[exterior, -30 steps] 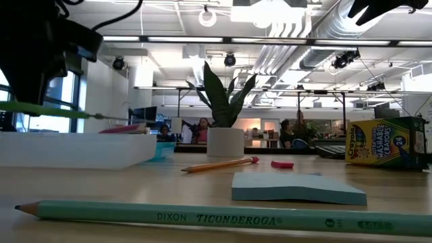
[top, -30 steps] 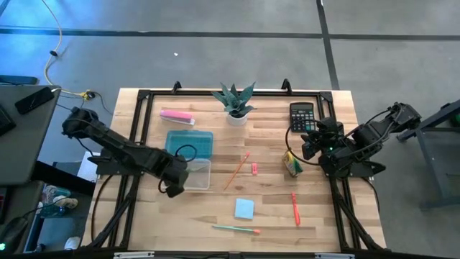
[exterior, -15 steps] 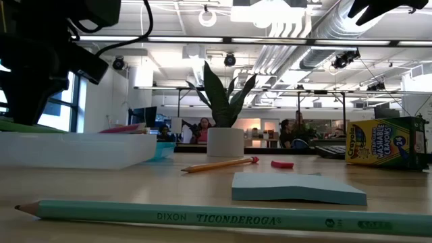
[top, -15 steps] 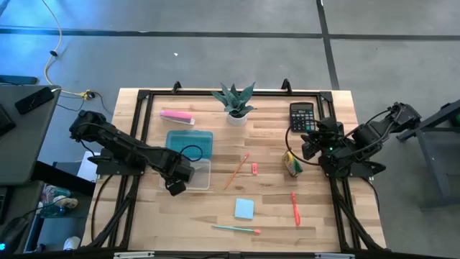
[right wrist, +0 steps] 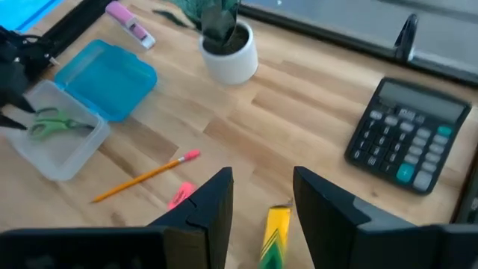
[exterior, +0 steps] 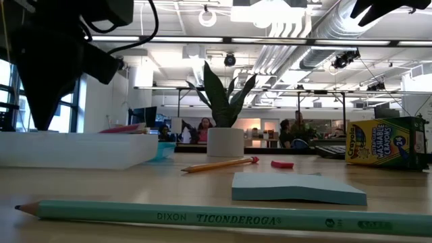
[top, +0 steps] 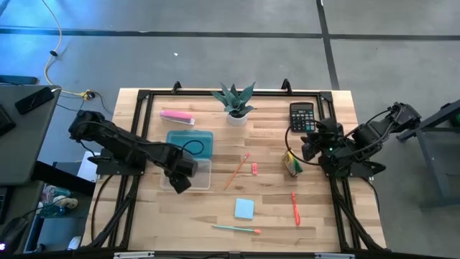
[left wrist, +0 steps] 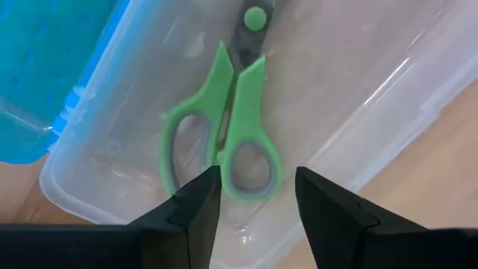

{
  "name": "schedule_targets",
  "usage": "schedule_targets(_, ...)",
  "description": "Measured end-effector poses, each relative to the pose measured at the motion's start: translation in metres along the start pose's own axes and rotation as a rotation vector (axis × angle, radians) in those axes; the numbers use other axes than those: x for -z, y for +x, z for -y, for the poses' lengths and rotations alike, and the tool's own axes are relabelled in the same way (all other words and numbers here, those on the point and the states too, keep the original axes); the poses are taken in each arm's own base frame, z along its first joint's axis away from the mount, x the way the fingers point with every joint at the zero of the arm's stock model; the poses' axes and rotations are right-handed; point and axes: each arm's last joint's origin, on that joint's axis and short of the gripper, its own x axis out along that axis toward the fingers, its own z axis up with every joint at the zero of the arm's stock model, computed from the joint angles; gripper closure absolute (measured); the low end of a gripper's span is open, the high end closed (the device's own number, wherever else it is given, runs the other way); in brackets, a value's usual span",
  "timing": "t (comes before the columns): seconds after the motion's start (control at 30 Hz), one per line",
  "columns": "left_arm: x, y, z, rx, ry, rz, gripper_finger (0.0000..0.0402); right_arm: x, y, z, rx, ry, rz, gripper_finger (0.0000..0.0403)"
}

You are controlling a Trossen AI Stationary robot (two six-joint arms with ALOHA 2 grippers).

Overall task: Pack school essentials
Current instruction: Put the orange pen into the blue supply box

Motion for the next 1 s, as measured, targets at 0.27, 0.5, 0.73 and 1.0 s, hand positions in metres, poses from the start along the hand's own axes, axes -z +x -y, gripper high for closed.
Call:
schedule_targets(0.27, 0.002, -0.029, -0.002, 0.099, 0.001, 0.087, 0.0249, 0.007, 0.002, -0.018, -0.105, 0.132, -0.190, 0.0269)
schedule_targets(0.5, 0.004, -0.073, -0.005, 0.168, -0.002, 0.304, 0.0257, 0.024, 0.015, -0.043, -0.083, 0.175, -0.397, 0.0269)
schedule_targets(0.73, 0.008, -0.097, -0.014, 0.204, 0.009, 0.467, 0.0257, 0.057, 0.025, -0.069, -0.004, 0.147, -0.567, 0.0269)
schedule_targets(1.0, 0.004, -0.110, -0.020, 0.258, 0.060, 0.577, 0.0257, 0.097, 0.026, -0.094, 0.021, 0.207, -0.652, 0.0269)
